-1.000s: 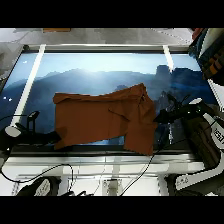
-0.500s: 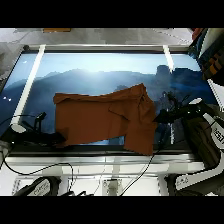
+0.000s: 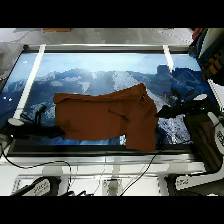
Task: Fold the clothes and pants, and hang the long-sleeved shirts on hangers.
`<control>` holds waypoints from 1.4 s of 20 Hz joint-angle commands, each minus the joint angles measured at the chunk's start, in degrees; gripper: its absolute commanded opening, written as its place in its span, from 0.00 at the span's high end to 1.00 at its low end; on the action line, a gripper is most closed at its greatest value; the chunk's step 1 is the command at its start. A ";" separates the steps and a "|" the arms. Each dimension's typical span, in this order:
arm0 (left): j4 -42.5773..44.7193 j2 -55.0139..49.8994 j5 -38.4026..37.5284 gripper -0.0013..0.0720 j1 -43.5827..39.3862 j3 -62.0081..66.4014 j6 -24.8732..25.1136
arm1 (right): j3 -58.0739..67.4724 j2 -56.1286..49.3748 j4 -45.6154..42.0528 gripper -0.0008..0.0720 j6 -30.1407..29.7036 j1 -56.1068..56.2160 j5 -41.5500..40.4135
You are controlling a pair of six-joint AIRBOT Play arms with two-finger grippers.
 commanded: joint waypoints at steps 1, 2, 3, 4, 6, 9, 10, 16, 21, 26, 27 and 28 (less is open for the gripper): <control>-1.14 1.73 -8.28 0.96 0.11 10.86 0.81 | 2.05 7.10 0.28 0.98 -0.07 0.04 0.00; -1.16 3.06 -9.94 0.96 0.11 14.36 0.81 | 2.08 10.25 0.44 0.98 -0.09 0.04 -0.04; -1.16 4.96 -11.10 0.96 0.11 18.01 0.81 | 2.08 13.99 0.48 0.98 -0.07 0.04 0.11; -1.18 7.10 -11.37 0.96 0.11 21.20 0.79 | 2.08 17.75 0.72 0.98 -0.04 0.04 0.37; -1.31 12.35 -10.95 0.96 0.11 27.43 0.81 | 2.08 26.53 1.81 0.98 0.13 0.04 0.44; -1.36 21.09 -4.66 0.96 0.09 33.97 0.74 | 2.08 41.11 2.86 0.98 4.35 0.04 -1.09; -1.33 24.11 -0.87 0.96 0.09 34.51 0.74 | 2.08 46.16 2.78 0.98 7.41 0.04 -2.73; -0.85 38.93 14.67 0.96 0.11 34.49 0.79 | 2.67 68.63 0.13 0.98 14.64 0.02 -17.27; 2.08 40.04 14.56 0.96 0.09 34.10 -3.67 | 8.07 65.26 -9.05 0.98 20.39 0.04 -19.96; 2.80 25.03 11.69 0.96 -3.19 27.43 -5.64 | 6.97 45.62 -6.36 0.98 23.08 0.07 -8.59; 2.97 20.52 11.82 0.96 -4.90 26.23 -5.60 | 6.43 40.96 -4.90 0.98 23.06 0.07 -8.79; 2.99 15.04 12.20 0.96 -6.84 25.66 -5.44 | 6.08 35.78 -3.67 0.98 23.02 0.24 -9.86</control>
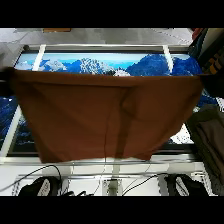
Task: Fold the clothes and pants, and hang the long-sleeved shirts on hangers.
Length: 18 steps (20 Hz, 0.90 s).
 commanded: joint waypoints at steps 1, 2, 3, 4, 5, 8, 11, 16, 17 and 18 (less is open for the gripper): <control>0.42 -15.63 1.25 0.96 -5.16 -2.82 -0.20 | -0.68 -15.91 2.93 0.98 1.03 0.83 -0.09; 0.42 -20.90 4.48 0.96 -6.78 -2.82 -0.20 | -0.68 -20.83 2.93 0.98 0.87 1.95 -3.48; 0.39 -25.27 8.46 0.96 -8.09 -2.80 -0.20 | -0.66 -25.03 2.93 0.98 0.72 3.10 -7.30; 0.39 -29.33 13.46 0.96 -9.16 -2.80 -0.20 | -0.61 -29.07 2.93 0.98 0.63 4.44 -12.11; 0.22 -32.33 18.45 0.96 -10.21 -2.78 -0.20 | -0.61 -32.17 2.93 0.98 0.63 5.57 -16.79; 0.24 -37.13 35.58 0.96 -12.48 -2.78 -0.20 | -0.61 -38.40 2.89 0.98 0.63 8.96 -30.67; 0.48 -37.90 45.53 0.96 -13.11 -2.78 -0.17 | -0.63 -41.33 1.81 0.98 0.48 11.72 -37.94; 2.89 -40.17 36.00 0.96 -12.70 -2.93 -0.20 | -0.81 -44.46 -6.38 0.98 0.52 13.31 -30.64; 4.24 -41.31 31.52 0.96 -12.63 -2.95 -0.20 | -0.81 -44.94 -7.85 0.98 0.55 13.31 -27.91; 5.81 -42.29 27.74 0.96 -12.63 -2.95 -0.20 | -0.81 -45.24 -9.29 0.98 0.55 13.31 -25.79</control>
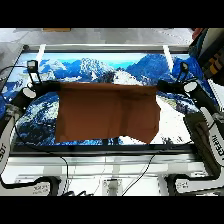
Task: Fold the clothes and pants, and hang the long-sleeved shirts on hangers.
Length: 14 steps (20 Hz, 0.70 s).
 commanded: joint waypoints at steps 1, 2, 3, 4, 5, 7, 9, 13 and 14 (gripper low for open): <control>5.42 -3.26 -11.93 0.96 0.00 -0.04 0.02 | 0.00 -1.84 -6.08 0.98 0.13 0.55 7.13; 7.58 -3.76 -14.60 0.96 0.00 -0.04 0.02 | 0.00 -1.84 -7.61 0.98 0.31 0.55 8.63; 9.42 -4.20 -16.33 0.96 0.00 -0.04 0.02 | 0.00 -1.84 -9.11 0.98 1.46 0.55 9.84; 9.86 -4.31 -16.63 0.95 0.00 -0.02 0.02 | 0.00 -1.84 -9.81 0.98 2.56 0.55 10.64; 9.84 -4.26 -16.63 0.67 0.00 0.00 0.02 | 0.00 -1.84 -9.81 0.91 2.54 0.55 11.32; 9.60 -3.54 -16.68 0.03 0.00 0.13 -1.20 | 0.09 -1.66 -9.84 0.17 2.54 0.52 11.89; 9.75 -1.27 -17.75 0.02 0.11 0.13 -2.78 | 1.92 -1.60 -10.62 0.19 2.51 -0.11 15.96; 10.29 6.82 -27.36 0.02 2.80 0.13 -2.78 | 8.41 -1.55 -16.65 0.39 1.03 -5.77 35.95; 10.32 8.83 -30.21 0.03 3.87 0.13 -2.80 | 8.41 -1.44 -16.83 0.43 -1.18 -7.85 41.83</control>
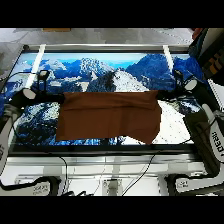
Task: Fold the clothes and pants, and hang the long-sleeved shirts on hangers.
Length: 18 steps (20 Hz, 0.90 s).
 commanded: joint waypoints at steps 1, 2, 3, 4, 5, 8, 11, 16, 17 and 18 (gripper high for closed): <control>0.42 6.80 -10.32 0.12 3.21 0.04 -0.83 | 1.92 0.11 -3.13 0.53 -5.03 -6.12 22.36; 0.39 8.44 -11.82 0.17 4.48 0.04 -1.68 | 0.39 0.15 -2.69 0.54 -6.45 -8.37 27.06; 0.39 10.01 -12.92 0.17 5.84 0.04 -2.49 | -1.97 0.44 -1.81 0.55 -7.39 -10.40 30.42; 0.37 11.23 -13.86 0.17 6.99 0.02 -2.60 | -5.40 1.20 0.44 0.54 -8.02 -12.31 31.36; 0.39 12.28 -15.17 0.17 8.02 0.02 -2.80 | -10.01 2.36 4.17 0.54 -9.79 -14.12 31.36; 0.39 13.22 -20.41 0.17 10.05 0.00 -2.89 | -24.11 5.73 13.40 0.55 -16.57 -15.91 28.68; 0.37 13.11 -23.50 0.17 10.40 -0.20 -4.31 | -33.44 7.39 17.18 0.55 -20.87 -15.26 24.26; 0.42 13.11 -26.58 0.17 10.56 -0.20 -4.72 | -42.21 8.66 23.50 0.55 -24.33 -10.21 17.68; 0.42 13.11 -26.93 0.17 10.58 -0.20 -4.74 | -43.36 8.66 23.61 0.55 -24.33 -8.59 16.24; 0.42 13.11 -27.02 0.17 10.58 -0.22 -4.74 | -44.30 8.66 23.63 0.56 -24.30 -6.71 14.21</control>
